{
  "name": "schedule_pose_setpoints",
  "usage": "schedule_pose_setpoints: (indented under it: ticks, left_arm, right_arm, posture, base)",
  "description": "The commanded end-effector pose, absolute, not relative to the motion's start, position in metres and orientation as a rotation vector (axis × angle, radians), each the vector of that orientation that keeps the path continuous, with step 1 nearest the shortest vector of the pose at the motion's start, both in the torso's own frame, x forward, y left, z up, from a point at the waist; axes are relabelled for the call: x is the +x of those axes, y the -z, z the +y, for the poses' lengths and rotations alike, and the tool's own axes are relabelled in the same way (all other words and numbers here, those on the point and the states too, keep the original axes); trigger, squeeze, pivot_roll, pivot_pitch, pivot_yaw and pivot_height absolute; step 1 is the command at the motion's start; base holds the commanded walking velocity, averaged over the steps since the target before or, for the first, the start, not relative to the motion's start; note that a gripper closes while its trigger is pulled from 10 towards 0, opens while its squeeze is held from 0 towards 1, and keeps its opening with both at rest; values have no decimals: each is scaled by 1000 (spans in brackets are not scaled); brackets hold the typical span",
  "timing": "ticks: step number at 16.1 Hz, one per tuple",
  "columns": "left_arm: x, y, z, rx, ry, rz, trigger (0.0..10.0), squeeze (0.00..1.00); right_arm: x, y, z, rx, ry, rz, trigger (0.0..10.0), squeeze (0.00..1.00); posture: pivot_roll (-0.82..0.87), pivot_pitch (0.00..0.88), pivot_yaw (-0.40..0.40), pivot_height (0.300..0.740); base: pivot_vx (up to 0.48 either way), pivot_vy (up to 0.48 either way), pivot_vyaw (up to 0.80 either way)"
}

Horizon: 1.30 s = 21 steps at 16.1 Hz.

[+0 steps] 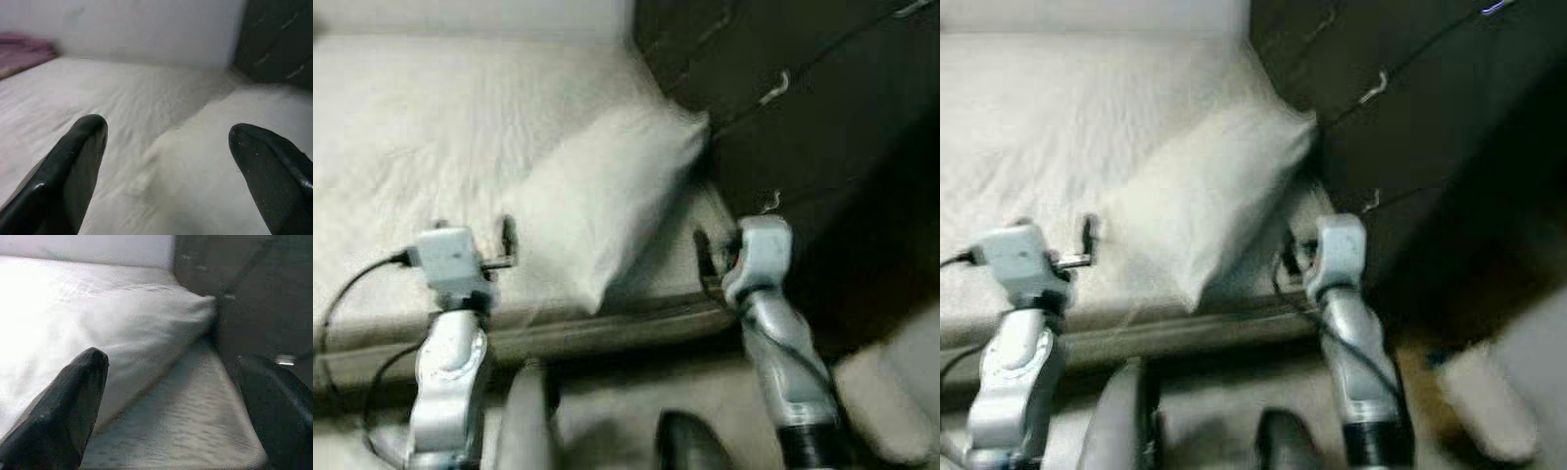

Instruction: Clean up the room

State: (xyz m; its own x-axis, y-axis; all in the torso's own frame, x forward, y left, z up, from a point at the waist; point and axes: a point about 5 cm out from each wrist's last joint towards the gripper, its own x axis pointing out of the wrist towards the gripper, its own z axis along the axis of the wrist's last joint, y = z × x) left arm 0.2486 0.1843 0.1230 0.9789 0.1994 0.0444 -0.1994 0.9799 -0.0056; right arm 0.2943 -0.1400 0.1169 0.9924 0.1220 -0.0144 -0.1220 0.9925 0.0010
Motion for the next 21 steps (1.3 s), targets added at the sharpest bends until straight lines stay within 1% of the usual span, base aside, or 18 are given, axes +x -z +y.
schedule_pose_setpoints:
  ticks: [1,6,11,14,17,19,21]
  left_arm:
    - [251,-126,185,8,-208,-50,10000,0]
    - [252,-126,186,9,-212,-53,10000,0]
    - [255,-128,184,-3,-203,-62,10000,0]
    - [255,-129,184,-12,-192,-74,10000,0]
    - [256,-131,182,-21,-175,-88,10000,0]
    - [256,-131,182,-26,-168,-92,10000,0]
    - [257,-131,182,-29,-167,-93,10000,0]
  right_arm:
    - [292,-111,-139,-1,-130,39,10000,0]
    - [294,-111,-135,-7,-161,35,10000,0]
    - [295,-112,-132,5,-173,30,10000,0]
    - [296,-111,-132,0,-178,33,10000,0]
    - [296,-113,-128,-17,-210,18,10000,0]
    - [295,-114,-122,-39,-255,6,10000,0]
    - [295,-113,-121,-28,-260,12,10000,0]
  posture:
    - [56,67,-75,630]
    - [62,65,-82,625]
    - [60,66,-76,556]
    - [60,66,-76,556]
    - [58,66,-76,556]
    - [61,63,-79,556]
    - [62,60,-79,556]
  base:
    - [0,0,0]
    - [0,0,0]
    - [0,0,0]
    - [0,0,0]
    - [346,0,0]
    - [480,0,753]
    - [480,0,203]
